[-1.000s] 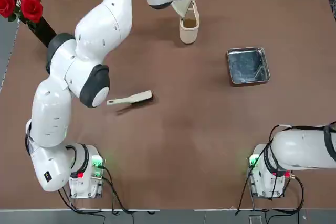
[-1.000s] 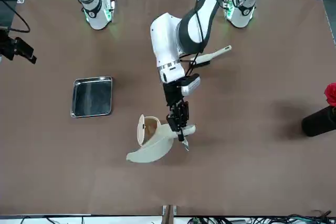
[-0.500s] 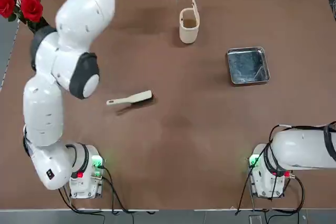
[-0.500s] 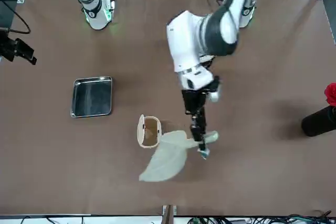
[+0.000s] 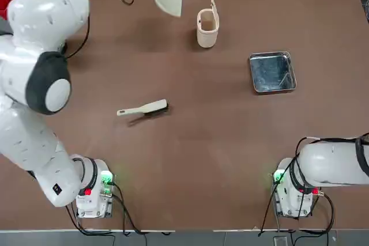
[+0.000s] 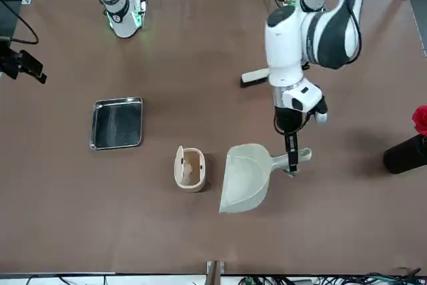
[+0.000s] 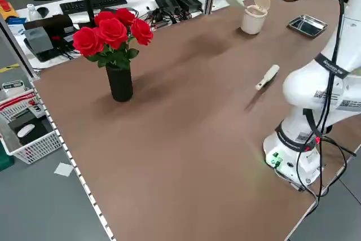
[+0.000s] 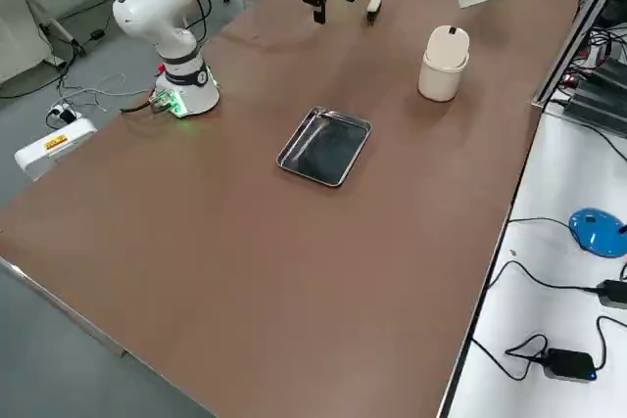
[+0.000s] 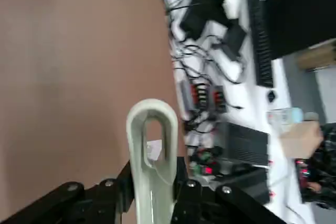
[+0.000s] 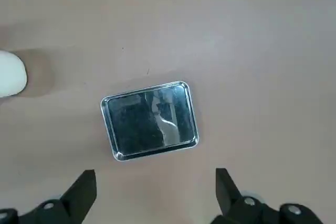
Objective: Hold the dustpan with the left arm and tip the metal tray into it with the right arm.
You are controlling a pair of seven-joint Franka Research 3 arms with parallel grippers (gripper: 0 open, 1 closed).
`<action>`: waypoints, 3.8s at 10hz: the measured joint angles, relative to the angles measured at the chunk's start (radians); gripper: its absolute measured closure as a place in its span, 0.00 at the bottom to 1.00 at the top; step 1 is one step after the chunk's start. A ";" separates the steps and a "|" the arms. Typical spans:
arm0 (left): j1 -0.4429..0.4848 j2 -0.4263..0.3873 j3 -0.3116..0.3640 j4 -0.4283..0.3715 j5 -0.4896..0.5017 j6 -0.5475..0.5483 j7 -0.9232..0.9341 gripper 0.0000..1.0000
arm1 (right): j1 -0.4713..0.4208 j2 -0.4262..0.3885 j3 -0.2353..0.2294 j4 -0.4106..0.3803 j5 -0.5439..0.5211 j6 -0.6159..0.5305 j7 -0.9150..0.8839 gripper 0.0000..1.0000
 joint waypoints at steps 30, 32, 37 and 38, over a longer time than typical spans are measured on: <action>0.142 0.086 -0.010 -0.416 -0.796 0.093 0.683 0.68 | -0.004 0.028 -0.005 0.000 -0.001 0.097 0.001 0.00; 0.142 0.096 -0.010 -0.412 -0.804 0.093 0.683 0.68 | -0.004 0.028 -0.003 0.000 -0.001 0.094 0.003 0.00; 0.139 0.103 -0.011 -0.408 -0.805 0.093 0.683 0.68 | -0.002 0.029 0.006 0.000 0.000 0.034 0.021 0.00; 0.136 0.114 -0.011 -0.398 -0.805 0.093 0.682 0.67 | 0.002 0.029 0.007 0.000 0.000 0.024 0.021 0.00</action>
